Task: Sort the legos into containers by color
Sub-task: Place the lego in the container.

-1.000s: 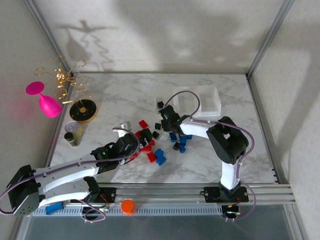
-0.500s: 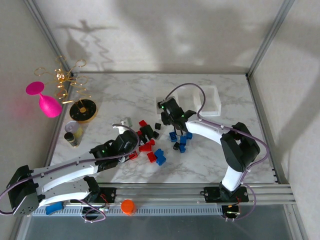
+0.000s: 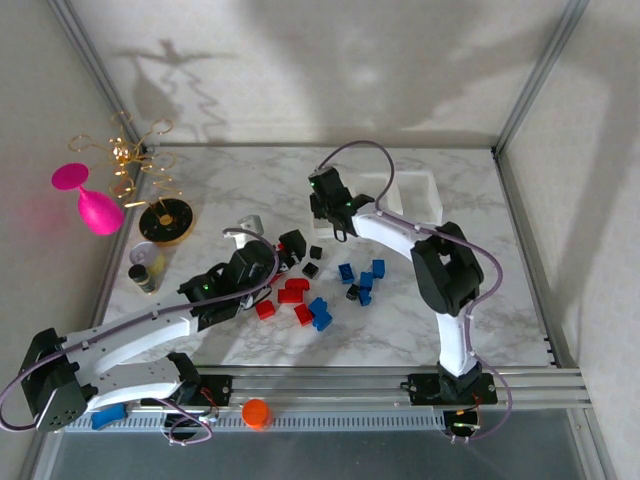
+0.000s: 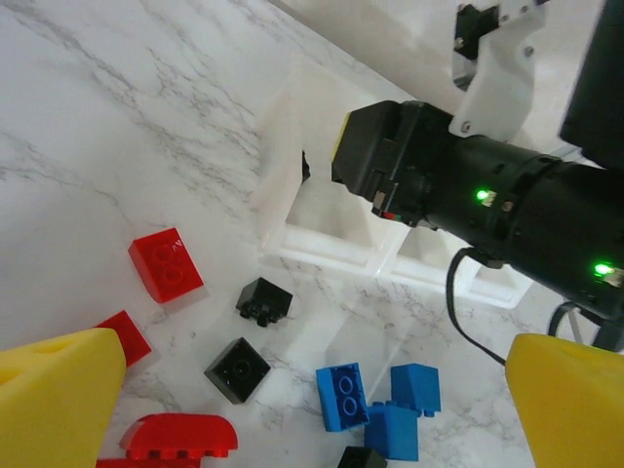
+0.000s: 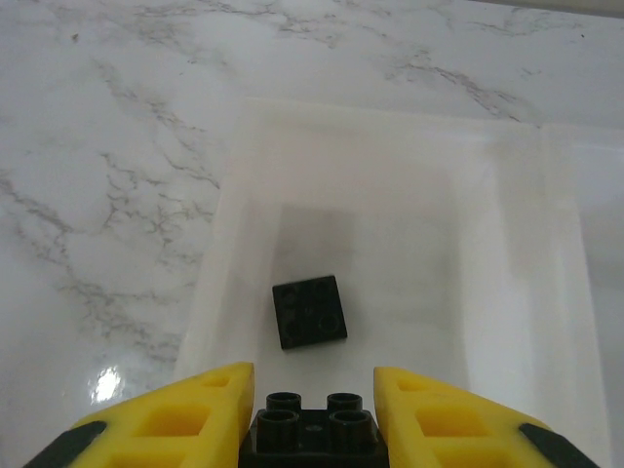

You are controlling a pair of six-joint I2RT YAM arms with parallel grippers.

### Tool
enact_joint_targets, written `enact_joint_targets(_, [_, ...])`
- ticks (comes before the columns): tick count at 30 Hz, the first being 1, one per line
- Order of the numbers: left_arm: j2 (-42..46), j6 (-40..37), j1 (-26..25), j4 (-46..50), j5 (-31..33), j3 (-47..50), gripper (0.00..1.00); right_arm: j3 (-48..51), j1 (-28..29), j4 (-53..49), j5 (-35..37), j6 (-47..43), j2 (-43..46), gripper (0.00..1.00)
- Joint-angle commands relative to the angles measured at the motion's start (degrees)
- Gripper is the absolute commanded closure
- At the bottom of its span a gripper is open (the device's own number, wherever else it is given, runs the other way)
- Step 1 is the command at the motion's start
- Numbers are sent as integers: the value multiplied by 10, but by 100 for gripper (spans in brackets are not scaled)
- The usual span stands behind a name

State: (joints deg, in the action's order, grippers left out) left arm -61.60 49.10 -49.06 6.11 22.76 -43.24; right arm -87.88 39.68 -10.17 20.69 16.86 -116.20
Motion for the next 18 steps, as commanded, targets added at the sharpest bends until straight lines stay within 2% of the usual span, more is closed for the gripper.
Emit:
enact_joint_targets(1, [-10,-16,15,-1,-10,-14,0,-36,-14,4,37,-18,-35,73])
enact_joint_targets(9, [-25,-20,33,-9,-30,-13,0,-62,-25,12,55,-28,-77,71])
enact_joint_targets(18, [-23,-24,36,-10,-38,-13,1,-69,-26,7,53,-30,-66,57])
